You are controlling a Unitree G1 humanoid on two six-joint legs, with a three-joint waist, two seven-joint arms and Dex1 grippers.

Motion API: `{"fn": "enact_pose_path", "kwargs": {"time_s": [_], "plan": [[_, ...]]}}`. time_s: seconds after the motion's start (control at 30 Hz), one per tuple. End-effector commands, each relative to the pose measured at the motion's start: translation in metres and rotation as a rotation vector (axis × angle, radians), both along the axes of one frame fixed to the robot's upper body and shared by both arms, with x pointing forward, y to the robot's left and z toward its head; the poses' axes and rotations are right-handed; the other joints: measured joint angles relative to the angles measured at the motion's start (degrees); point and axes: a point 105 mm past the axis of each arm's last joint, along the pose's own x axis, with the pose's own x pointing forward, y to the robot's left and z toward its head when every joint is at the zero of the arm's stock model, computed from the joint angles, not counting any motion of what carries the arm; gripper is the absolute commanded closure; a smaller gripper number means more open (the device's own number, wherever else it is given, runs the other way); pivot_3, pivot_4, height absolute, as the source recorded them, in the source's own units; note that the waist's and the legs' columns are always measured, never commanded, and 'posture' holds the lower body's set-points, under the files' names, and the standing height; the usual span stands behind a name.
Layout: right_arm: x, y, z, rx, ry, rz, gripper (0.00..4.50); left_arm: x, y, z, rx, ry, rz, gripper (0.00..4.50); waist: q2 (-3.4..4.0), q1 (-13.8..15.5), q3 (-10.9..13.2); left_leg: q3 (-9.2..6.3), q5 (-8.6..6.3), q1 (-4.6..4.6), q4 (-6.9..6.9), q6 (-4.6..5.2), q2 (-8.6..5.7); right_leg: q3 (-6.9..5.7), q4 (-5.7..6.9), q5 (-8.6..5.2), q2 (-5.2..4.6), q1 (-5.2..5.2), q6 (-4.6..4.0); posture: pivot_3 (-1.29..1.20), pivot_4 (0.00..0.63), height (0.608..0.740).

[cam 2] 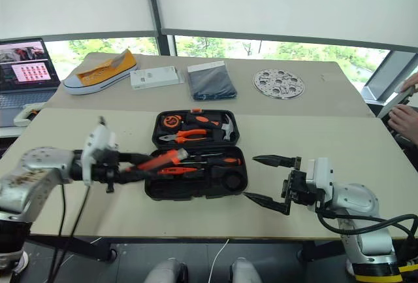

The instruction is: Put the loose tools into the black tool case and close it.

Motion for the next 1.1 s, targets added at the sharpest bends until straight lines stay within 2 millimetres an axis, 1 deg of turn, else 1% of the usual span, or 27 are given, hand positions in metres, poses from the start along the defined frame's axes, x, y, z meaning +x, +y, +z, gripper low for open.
{"fn": "enact_pose_path", "kwargs": {"time_s": [0.03,0.1,0.13,0.23,0.33,0.37,0.43,0.6,0.7,0.8,0.93,1.0,1.03,1.07,1.1], "plan": [[-0.006,-0.007,0.008,-0.03,-0.031,-0.014,0.0,0.013,-0.023,-0.002,0.072,-0.088,-0.012,2.88,-0.02,0.06,0.01,-0.04,0.0,-0.02,0.02,0.0,0.03,0.0,0.0,0.0,0.06,0.01,0.0,0.0,0.15,0.74],[-0.009,-0.011,0.008,-0.049,-0.021,-0.025,0.0,0.019,-0.031,-0.012,0.124,-0.093,-0.017,2.88,-0.01,0.05,0.0,-0.09,0.0,0.01,0.03,0.0,0.03,0.02,0.02,0.0,0.12,0.04,0.0,0.0,0.15,0.74],[-0.009,-0.013,0.01,-0.05,-0.031,-0.036,0.0,0.02,-0.032,-0.017,0.146,-0.078,-0.009,2.88,-0.01,-0.08,0.0,-0.1,0.0,0.02,0.03,0.0,0.03,0.06,0.03,0.0,0.13,0.03,0.0,0.0,0.15,0.74],[-0.009,-0.016,0.013,-0.051,-0.04,-0.057,0.0,0.021,-0.03,-0.029,0.216,-0.075,-0.015,2.88,-0.01,-0.79,0.0,-0.11,0.0,0.05,0.03,0.01,0.06,0.24,0.03,0.0,0.24,0.01,0.01,0.0,0.15,0.74],[-0.009,-0.017,0.013,-0.055,-0.038,-0.066,0.0,0.024,-0.026,-0.039,0.285,-0.087,-0.018,2.88,-0.01,-0.81,0.0,-0.12,0.0,0.08,0.03,0.01,0.08,0.27,0.08,-0.01,0.29,0.01,0.01,0.0,0.15,0.74],[-0.01,-0.016,0.012,-0.055,-0.037,-0.067,0.0,0.023,-0.026,-0.041,0.295,-0.078,-0.019,2.88,0.0,-0.75,0.0,-0.15,0.0,0.1,0.03,0.01,0.09,0.29,0.08,-0.03,0.31,0.03,0.04,0.0,0.15,0.74],[-0.01,-0.015,0.012,-0.052,-0.037,-0.069,0.0,0.023,-0.027,-0.043,0.304,-0.071,-0.011,2.88,0.0,-0.67,0.0,-0.14,0.0,0.14,0.03,0.01,0.08,0.39,0.11,-0.21,0.34,0.06,0.35,0.0,0.15,0.74],[-0.009,-0.013,0.012,-0.049,-0.036,-0.071,0.0,0.022,-0.016,-0.052,0.392,-0.038,0.023,2.88,0.01,-0.69,-0.01,-0.12,0.0,0.2,0.04,0.01,0.08,0.71,0.13,-0.22,0.51,0.09,0.37,0.0,0.15,0.74],[-0.009,-0.012,0.012,-0.048,-0.033,-0.07,0.0,0.019,-0.02,-0.051,0.358,-0.03,0.022,2.88,0.02,-0.73,-0.01,-0.1,0.0,0.28,0.04,0.01,0.08,0.77,0.18,-0.23,0.53,0.11,0.37,0.0,0.15,0.74],[-0.007,-0.011,0.013,-0.047,-0.032,-0.071,0.0,0.013,-0.019,-0.055,0.379,-0.018,-0.005,2.88,0.02,-0.72,-0.02,-0.09,0.0,0.31,0.04,0.01,0.09,0.8,0.19,-0.23,0.54,0.12,0.37,0.0,0.15,0.74],[-0.007,-0.011,0.013,-0.047,-0.028,-0.071,0.0,0.008,-0.018,-0.059,0.388,0.056,-0.023,2.88,0.03,-0.71,-0.02,-0.08,0.0,0.31,0.04,0.02,0.09,0.81,0.18,-0.23,0.54,0.12,0.37,0.0,0.15,0.74],[-0.006,-0.01,0.013,-0.044,-0.029,-0.069,0.0,0.014,-0.017,-0.059,0.392,0.026,-0.015,1.87,0.03,-0.76,-0.02,-0.07,0.0,0.31,0.04,0.01,0.09,0.81,0.17,-0.23,0.54,0.12,0.37,0.0,0.15,0.74],[-0.006,-0.009,0.014,-0.035,-0.034,-0.069,0.0,0.02,-0.021,-0.056,0.355,-0.021,-0.011,1.65,0.04,-0.75,-0.03,-0.07,0.0,0.31,0.04,0.01,0.09,0.81,0.17,-0.23,0.54,0.12,0.37,0.0,0.15,0.74],[-0.005,-0.008,0.016,-0.031,-0.036,-0.067,0.0,0.026,-0.026,-0.051,0.304,-0.064,-0.007,1.31,0.09,-0.71,-0.06,-0.07,0.0,0.31,0.04,0.01,0.09,0.81,0.18,-0.23,0.54,0.12,0.37,0.0,0.15,0.74],[-0.005,-0.008,0.016,-0.03,-0.037,-0.065,0.0,0.027,-0.029,-0.047,0.261,-0.085,-0.022,0.9,0.18,-0.63,-0.11,-0.07,0.0,0.33,0.04,0.01,0.08,0.81,0.17,-0.23,0.54,0.14,0.38,0.0,0.15,0.74]]}}
